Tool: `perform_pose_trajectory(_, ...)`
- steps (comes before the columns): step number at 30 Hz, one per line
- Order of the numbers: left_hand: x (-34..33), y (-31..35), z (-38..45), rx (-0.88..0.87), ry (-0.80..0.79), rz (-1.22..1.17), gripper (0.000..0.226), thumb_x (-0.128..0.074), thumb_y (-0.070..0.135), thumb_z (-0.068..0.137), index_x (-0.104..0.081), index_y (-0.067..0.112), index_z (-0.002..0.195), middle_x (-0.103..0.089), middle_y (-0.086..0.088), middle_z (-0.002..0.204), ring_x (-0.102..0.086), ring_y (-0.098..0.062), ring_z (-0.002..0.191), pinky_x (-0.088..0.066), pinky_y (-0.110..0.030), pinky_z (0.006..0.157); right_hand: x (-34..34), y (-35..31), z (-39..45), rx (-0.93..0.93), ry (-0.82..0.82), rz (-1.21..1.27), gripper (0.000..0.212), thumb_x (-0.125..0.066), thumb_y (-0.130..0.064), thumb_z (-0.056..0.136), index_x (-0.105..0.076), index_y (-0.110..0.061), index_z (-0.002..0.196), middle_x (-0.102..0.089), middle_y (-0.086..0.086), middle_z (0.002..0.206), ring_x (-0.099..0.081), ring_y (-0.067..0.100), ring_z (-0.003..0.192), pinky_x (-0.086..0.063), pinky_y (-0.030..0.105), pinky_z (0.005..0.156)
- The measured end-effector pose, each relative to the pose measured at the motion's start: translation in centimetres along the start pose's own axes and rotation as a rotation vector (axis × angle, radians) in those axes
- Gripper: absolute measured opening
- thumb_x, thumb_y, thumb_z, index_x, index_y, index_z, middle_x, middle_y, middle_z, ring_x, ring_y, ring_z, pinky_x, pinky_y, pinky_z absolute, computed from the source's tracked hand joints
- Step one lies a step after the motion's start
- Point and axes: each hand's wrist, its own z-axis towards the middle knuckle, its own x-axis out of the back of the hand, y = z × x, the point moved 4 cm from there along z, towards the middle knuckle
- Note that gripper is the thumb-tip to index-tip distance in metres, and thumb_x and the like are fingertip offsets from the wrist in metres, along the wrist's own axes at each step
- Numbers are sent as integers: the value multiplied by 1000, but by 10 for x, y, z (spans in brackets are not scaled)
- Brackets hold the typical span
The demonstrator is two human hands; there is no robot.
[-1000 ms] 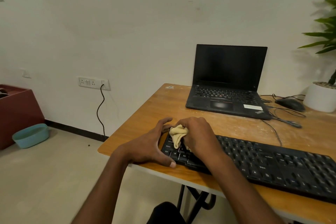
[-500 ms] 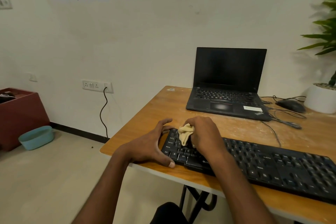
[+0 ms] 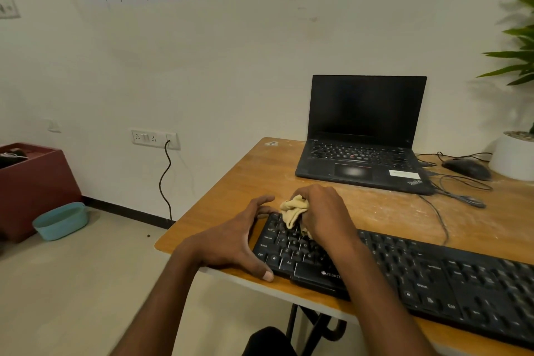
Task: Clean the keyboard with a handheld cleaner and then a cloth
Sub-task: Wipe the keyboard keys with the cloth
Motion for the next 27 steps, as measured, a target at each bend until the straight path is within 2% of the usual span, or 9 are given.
perform_pose_trajectory(2, -1, 2, 0, -5, 2, 0, 135, -100, 23, 69, -3, 57, 156, -36, 23, 153, -47, 2, 136, -49, -20, 109, -7, -15, 1, 53, -17, 15, 28, -68, -1, 85, -76, -25, 97, -71, -1, 92, -55, 15, 78, -42, 28, 63)
perform_pose_trajectory(4, -1, 4, -1, -19, 7, -7, 135, -100, 22, 69, -4, 54, 157, -39, 21, 153, -49, 4, 135, -50, -24, 111, -15, -27, 2, 103, -32, 9, 27, -67, -2, 85, -76, -25, 97, -70, 0, 92, -55, 15, 78, -39, 26, 62)
perform_pose_trajectory(8, -1, 3, -3, -15, 3, -2, 137, -101, 25, 68, -2, 57, 156, -35, 17, 156, -48, -2, 138, -49, -28, 113, -11, -17, -4, 83, -48, 5, 32, -70, -1, 82, -76, -29, 97, -70, -3, 91, -59, 16, 86, -46, 30, 62)
perform_pose_trajectory(13, 0, 2, -3, -9, 3, 21, 138, -102, 32, 66, -1, 62, 155, -29, 16, 159, -40, -7, 144, -45, -33, 119, 14, 9, -19, -13, -45, -11, 37, -72, 4, 81, -79, -28, 99, -74, -2, 91, -55, 7, 69, -47, 25, 57)
perform_pose_trajectory(17, -2, 3, -3, -5, 3, 14, 139, -102, 30, 66, -1, 60, 156, -30, 15, 159, -44, -8, 142, -49, -33, 115, 5, -10, -20, 43, -48, 1, 31, -72, -3, 83, -78, -28, 101, -73, -2, 93, -61, 14, 82, -53, 32, 68)
perform_pose_trajectory(22, -3, 6, -4, -20, 15, 32, 138, -102, 31, 67, -2, 51, 159, -35, 20, 157, -42, -3, 144, -45, -31, 118, -18, -32, -19, 135, -89, 24, 43, -68, -1, 82, -75, -34, 109, -69, -4, 94, -63, 16, 85, -51, 29, 66)
perform_pose_trajectory(27, -2, 3, -5, -1, -8, 35, 138, -101, 27, 68, 0, 53, 159, -30, 20, 156, -43, -6, 143, -47, -27, 115, 9, -5, -36, 31, -108, -31, 49, -69, 8, 78, -77, -31, 108, -70, -2, 101, -54, 12, 88, -50, 30, 71)
